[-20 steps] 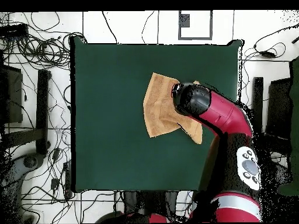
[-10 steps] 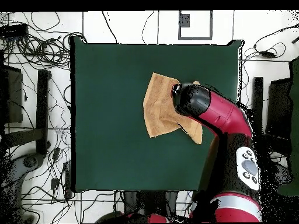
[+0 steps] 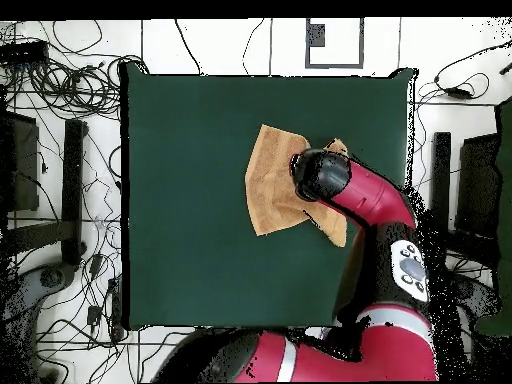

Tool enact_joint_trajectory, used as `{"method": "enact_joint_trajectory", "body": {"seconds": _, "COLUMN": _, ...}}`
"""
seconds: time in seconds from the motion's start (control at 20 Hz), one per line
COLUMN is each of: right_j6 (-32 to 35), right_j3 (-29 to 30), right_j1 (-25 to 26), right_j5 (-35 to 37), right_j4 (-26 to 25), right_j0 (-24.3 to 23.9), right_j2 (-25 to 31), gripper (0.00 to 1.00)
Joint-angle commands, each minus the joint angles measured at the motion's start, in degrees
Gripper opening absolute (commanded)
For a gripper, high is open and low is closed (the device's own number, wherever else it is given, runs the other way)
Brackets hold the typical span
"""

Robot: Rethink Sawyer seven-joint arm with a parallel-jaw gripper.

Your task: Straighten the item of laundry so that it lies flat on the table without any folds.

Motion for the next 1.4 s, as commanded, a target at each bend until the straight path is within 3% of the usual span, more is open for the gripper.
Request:
{"method": "enact_joint_trajectory", "body": {"seconds": 0.05, "right_j6": 10.0, "right_j3": 0.5, "right_j1": 9.6, "right_j5": -2.1, "right_j4": -2.0, "right_j0": 2.2, "right_j2": 3.6, "gripper": 1.0}}
{"method": "enact_joint_trajectory", "body": {"seconds": 0.2, "right_j6": 9.5, "right_j3": 1.2, "right_j1": 9.3, "right_j5": -2.8, "right_j4": -2.0, "right_j0": 2.0, "right_j2": 3.9, "gripper": 1.0}}
{"method": "enact_joint_trajectory", "body": {"seconds": 0.55, "right_j6": 7.8, "right_j3": -2.3, "right_j1": 14.2, "right_j5": -9.0, "right_j4": -2.0, "right_j0": 0.4, "right_j2": 7.0, "gripper": 1.0}}
{"method": "enact_joint_trajectory", "body": {"seconds": 1.2, "right_j6": 7.4, "right_j3": -1.3, "right_j1": 11.2, "right_j5": -4.7, "right_j4": -2.4, "right_j0": 1.3, "right_j2": 5.3, "gripper": 1.0}}
{"method": "enact_joint_trajectory", "body": {"seconds": 1.4, "right_j6": 7.2, "right_j3": 1.3, "right_j1": 6.1, "right_j5": 0.4, "right_j4": -2.9, "right_j0": 2.4, "right_j2": 3.4, "gripper": 1.0}}
